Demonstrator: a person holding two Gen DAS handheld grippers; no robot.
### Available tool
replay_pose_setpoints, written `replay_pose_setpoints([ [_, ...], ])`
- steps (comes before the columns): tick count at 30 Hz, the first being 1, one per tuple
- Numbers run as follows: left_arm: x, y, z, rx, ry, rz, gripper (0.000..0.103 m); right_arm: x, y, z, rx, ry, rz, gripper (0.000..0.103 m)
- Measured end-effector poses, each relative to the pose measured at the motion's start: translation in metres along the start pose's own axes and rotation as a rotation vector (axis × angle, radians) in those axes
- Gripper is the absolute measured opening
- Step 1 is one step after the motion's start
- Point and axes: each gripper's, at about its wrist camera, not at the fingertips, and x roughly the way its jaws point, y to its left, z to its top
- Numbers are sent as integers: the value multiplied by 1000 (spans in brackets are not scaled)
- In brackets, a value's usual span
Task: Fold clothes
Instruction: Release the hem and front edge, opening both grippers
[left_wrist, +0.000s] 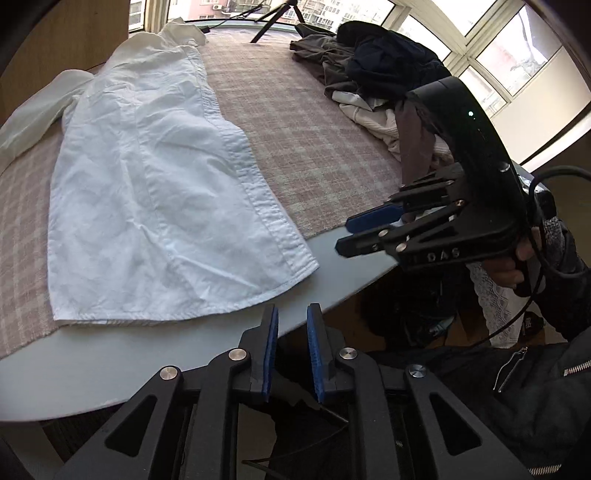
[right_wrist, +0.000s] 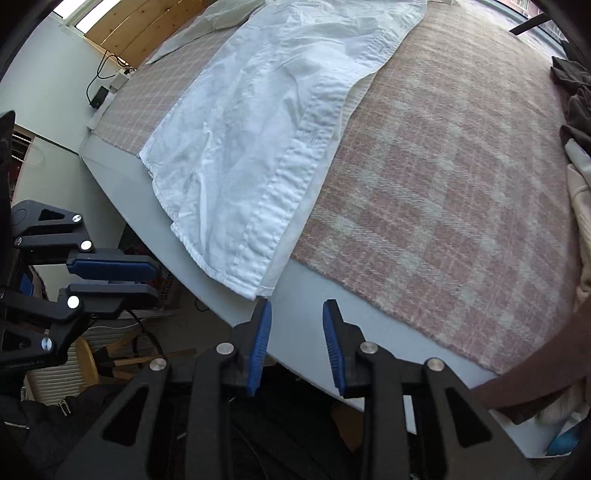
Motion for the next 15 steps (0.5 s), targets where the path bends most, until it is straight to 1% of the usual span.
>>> replay_pose_setpoints([
  [3,-23,61,-11,-155,-41,127,24,-12,-15,8,45,-60,-8,30],
  [5,-29,108,-7,-281,-64,201,24,-16,-13,22,49,-107,-4,30],
  [6,-30,121,-1,-310,-82,213,23,-15,-7,33,34,-128,13,30],
  [8,-29,131,15,-314,-127,199,23,-12,3,54,5,-165,27,30],
  [9,-26,130,25,-293,-143,186,23,-8,8,66,-9,-175,35,30],
  [11,-8,119,46,-215,-149,171,24,4,18,92,-38,-178,48,30],
  [13,17,114,60,-179,-109,164,24,18,31,117,-71,-170,26,30],
  [15,38,122,63,-198,-40,191,26,32,34,135,-113,-153,-26,30],
])
